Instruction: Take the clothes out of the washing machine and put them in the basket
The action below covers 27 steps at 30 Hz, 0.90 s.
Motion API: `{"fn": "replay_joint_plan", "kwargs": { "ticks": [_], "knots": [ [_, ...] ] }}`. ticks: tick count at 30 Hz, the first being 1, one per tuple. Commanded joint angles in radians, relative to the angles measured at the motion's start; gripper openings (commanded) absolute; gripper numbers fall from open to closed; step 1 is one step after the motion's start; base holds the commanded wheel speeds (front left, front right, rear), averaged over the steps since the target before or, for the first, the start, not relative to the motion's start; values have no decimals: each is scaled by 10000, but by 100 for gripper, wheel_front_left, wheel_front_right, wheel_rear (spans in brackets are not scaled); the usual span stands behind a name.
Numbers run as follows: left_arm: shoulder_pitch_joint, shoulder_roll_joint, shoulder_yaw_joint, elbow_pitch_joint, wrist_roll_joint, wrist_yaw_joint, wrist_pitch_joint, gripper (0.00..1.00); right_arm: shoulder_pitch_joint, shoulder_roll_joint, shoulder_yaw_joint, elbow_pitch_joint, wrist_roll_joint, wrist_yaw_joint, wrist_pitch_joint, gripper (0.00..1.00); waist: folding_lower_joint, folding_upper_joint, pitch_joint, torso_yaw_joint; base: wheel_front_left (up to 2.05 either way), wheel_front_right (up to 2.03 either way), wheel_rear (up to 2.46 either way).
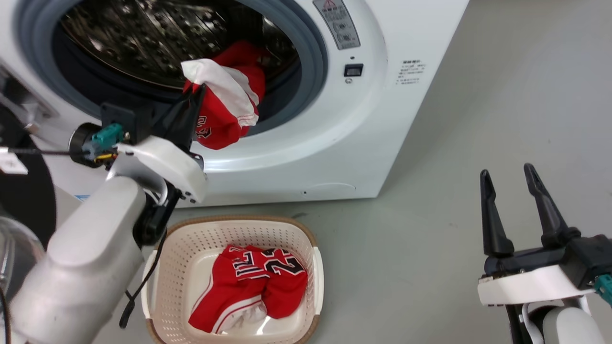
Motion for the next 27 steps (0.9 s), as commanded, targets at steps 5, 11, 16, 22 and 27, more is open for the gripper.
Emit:
{"fn": "replay_joint_plan", "kwargs": {
  "ticks": [5, 11, 16, 22, 27],
  "knots": [
    [1086, 249, 534, -1536, 410, 574, -61, 0, 328, 1, 41, 59, -129, -10, -20, 100, 2, 0, -632, 374, 0, 0, 0],
    [2062, 575, 927, -3397, 911, 1254, -61, 0, 644, -1, 30, 114, -170, -10, -20, 100, 2, 0, -1088, 637, 0, 0, 0],
    [2611, 940, 1031, -4638, 1175, 1759, -47, 0, 876, -1, 89, 183, -153, -10, -20, 100, 2, 0, -1483, 784, 0, 0, 0],
    [3143, 1351, 1055, -5848, 1353, 2296, 129, 0, 1135, -1, 115, 211, -112, -10, -20, 100, 2, 0, -1857, 932, 0, 0, 0],
    [3485, 1669, 1056, -6749, 1491, 2680, 334, 0, 1287, -1, 102, 226, -91, -10, -20, 100, 2, 0, -2038, 1039, 0, 0, 0]
  ]
}}
